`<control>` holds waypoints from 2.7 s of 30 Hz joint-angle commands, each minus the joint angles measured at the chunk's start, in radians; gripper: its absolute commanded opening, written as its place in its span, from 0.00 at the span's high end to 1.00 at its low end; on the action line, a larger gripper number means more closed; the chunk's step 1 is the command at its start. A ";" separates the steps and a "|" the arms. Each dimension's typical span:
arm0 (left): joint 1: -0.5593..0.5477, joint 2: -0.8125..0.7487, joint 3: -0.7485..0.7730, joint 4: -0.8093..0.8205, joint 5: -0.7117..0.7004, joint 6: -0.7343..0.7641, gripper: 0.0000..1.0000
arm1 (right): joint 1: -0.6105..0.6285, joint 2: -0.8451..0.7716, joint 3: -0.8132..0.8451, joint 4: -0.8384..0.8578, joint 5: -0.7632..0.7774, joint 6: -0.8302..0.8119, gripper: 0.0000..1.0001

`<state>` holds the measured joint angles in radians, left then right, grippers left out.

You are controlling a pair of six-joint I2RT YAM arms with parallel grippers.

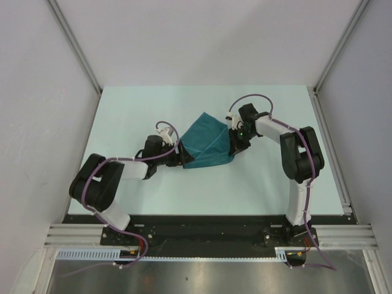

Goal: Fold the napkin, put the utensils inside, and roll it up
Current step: Roll the napkin with the utensil

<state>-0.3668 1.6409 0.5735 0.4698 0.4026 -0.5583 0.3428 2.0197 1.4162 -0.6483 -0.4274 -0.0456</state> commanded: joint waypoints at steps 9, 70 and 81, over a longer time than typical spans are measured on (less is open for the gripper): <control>-0.035 -0.027 -0.056 -0.171 -0.159 -0.025 0.19 | 0.005 0.047 0.004 -0.074 0.021 -0.034 1.00; -0.087 0.068 -0.061 -0.079 -0.179 0.083 0.75 | 0.001 0.159 0.128 -0.186 0.024 0.010 1.00; -0.087 0.082 -0.067 -0.094 -0.114 0.037 1.00 | -0.030 0.081 0.150 -0.191 -0.025 0.035 0.66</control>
<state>-0.4335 1.6749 0.5346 0.5598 0.2466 -0.4999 0.3256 2.1189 1.5547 -0.8017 -0.4736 -0.0158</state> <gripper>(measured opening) 0.014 0.228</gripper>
